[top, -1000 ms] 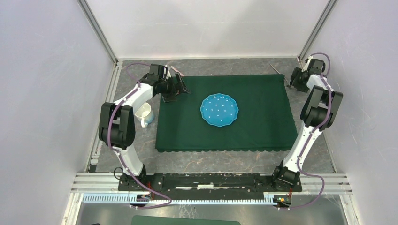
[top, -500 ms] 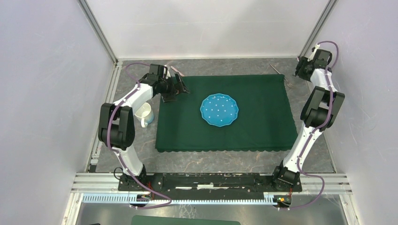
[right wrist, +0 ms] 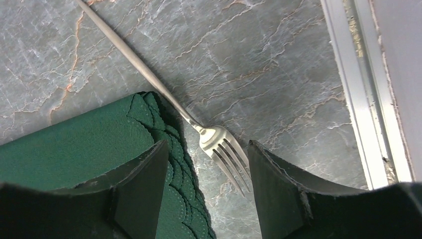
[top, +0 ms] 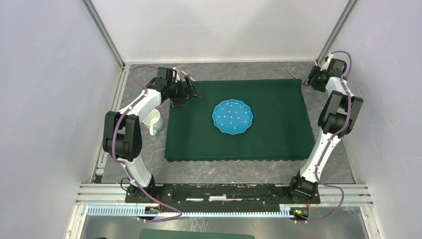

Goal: Set the dinner table for one person
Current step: Pick up the fork from the corner of the board.

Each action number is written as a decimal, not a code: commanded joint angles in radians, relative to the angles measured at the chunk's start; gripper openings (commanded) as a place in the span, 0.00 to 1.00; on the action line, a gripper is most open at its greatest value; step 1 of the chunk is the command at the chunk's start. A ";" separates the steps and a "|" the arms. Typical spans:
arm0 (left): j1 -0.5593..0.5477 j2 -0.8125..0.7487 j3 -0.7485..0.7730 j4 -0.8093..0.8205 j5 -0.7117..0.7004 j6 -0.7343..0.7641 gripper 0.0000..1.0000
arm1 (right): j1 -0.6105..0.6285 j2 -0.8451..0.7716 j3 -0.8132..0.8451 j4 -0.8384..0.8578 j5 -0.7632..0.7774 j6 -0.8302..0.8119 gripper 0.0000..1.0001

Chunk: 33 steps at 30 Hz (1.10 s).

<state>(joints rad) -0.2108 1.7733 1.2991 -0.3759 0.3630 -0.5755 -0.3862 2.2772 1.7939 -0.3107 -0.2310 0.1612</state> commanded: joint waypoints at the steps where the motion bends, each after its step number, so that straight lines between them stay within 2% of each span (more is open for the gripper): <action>1: -0.002 -0.052 -0.009 0.043 -0.023 -0.034 1.00 | 0.008 -0.022 -0.027 0.047 -0.034 0.003 0.66; 13: -0.004 -0.073 -0.032 0.068 -0.030 -0.046 1.00 | 0.029 -0.059 -0.124 0.086 -0.070 0.022 0.66; 33: -0.004 -0.056 -0.021 0.075 -0.016 -0.044 1.00 | 0.022 0.007 0.070 0.064 0.007 0.063 0.63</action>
<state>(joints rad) -0.2111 1.7382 1.2697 -0.3344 0.3412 -0.5980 -0.3534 2.2658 1.8256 -0.2646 -0.2493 0.1944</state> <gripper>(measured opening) 0.996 0.642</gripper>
